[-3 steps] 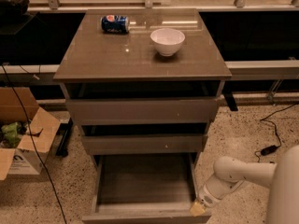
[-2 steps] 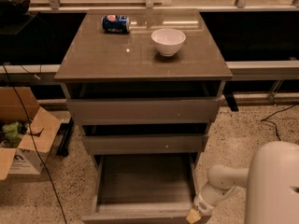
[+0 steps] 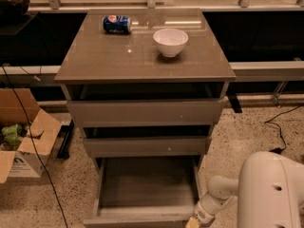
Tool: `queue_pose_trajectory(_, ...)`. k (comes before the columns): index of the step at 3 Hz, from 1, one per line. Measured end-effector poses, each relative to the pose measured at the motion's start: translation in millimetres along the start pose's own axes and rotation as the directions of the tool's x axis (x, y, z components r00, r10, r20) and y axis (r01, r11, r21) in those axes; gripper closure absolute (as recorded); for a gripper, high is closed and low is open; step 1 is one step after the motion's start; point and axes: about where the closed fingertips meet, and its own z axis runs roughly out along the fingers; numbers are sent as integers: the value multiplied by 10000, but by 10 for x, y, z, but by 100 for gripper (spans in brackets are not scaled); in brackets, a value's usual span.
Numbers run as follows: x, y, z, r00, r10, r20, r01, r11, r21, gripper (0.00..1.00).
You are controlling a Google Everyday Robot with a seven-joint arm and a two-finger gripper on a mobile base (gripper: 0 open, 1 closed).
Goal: Close bottom drawer
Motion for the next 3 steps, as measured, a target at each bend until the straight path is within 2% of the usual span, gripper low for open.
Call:
queue_pose_trajectory(2,-118,-123,209,9997,-12,244,16,9998,-196,100)
queue_pose_trajectory(3,-217,-181,200,9991,-89,424,94,9999,-132,100)
